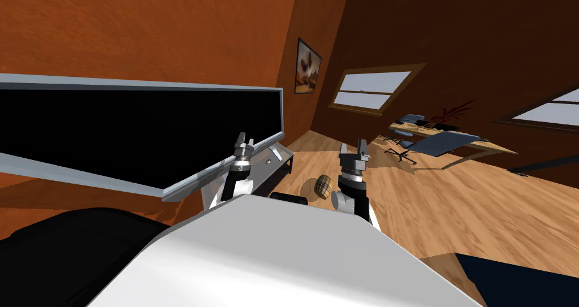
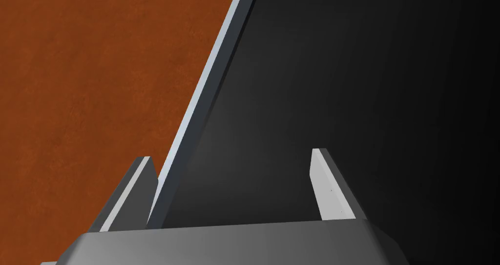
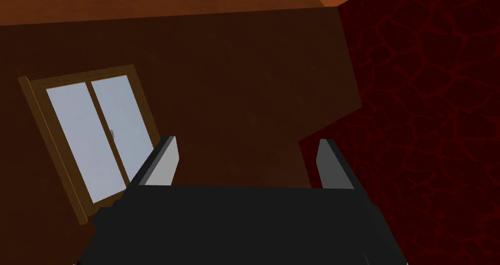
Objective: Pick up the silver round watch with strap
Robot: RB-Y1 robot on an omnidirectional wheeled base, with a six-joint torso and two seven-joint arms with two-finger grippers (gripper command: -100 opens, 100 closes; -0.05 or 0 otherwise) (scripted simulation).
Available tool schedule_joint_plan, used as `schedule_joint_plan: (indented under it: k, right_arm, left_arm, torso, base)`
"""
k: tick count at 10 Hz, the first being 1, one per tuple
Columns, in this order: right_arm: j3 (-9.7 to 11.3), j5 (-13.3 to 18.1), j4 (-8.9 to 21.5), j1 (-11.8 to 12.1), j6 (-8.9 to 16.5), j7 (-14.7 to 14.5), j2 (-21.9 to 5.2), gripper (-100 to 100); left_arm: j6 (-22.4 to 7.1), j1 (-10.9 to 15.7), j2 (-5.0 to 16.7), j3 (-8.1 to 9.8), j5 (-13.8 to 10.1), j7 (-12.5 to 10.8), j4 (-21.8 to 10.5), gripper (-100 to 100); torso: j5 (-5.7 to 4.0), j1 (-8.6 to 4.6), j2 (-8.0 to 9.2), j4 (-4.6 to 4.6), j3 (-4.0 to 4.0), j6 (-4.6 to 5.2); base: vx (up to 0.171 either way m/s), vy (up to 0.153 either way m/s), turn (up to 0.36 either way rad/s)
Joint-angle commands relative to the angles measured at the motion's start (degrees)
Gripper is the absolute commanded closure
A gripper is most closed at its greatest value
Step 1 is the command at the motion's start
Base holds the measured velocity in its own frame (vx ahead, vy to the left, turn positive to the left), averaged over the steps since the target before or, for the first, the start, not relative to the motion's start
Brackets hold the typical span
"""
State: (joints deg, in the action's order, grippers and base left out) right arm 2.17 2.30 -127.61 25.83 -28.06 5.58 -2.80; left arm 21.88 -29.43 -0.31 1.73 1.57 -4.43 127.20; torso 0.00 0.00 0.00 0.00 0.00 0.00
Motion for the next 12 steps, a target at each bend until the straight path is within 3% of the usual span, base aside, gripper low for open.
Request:
schedule_joint_plan:
  k: [1, 7, 8, 12]
  right_arm:
    - [0.0, 0.0, 0.0, 0.0, 0.0, 0.0, 0.0, 0]
    - [0.0, 0.0, 0.0, 0.0, 0.0, 0.0, 0.0, 0]
    - [0.0, 0.0, 0.0, 0.0, 0.0, 0.0, 0.0, 0]
    - [0.0, 0.0, 0.0, 0.0, 0.0, 0.0, 0.0, 0]
  left_arm:
    - [-1.3, 1.1, 2.3, 0.39, -1.7, -0.6, -2.4, -100]
    - [-6.2, 5.3, 7.6, 1.88, -8.4, -3.2, -11.5, -100]
    - [-6.2, 5.3, 7.6, 1.88, -8.4, -3.2, -11.9, -100]
    - [-9.5, 8.2, 10.0, 2.81, -12.8, -5.4, -18.4, -100]
  torso:
    - [0.0, 0.0, 0.0, 0.0, 0.0, 0.0]
    - [0.0, 0.01, 0.09, 0.02, 0.05, 0.02]
    - [0.0, 0.01, 0.09, 0.02, 0.05, 0.01]
    - [0.0, 0.02, 0.04, 0.01, 0.02, -0.01]
  base:
    - [-0.019, -0.006, -0.122]
    - [-0.029, -0.002, -0.099]
    - [-0.016, -0.001, -0.021]
    - [-0.012, -0.001, -0.076]
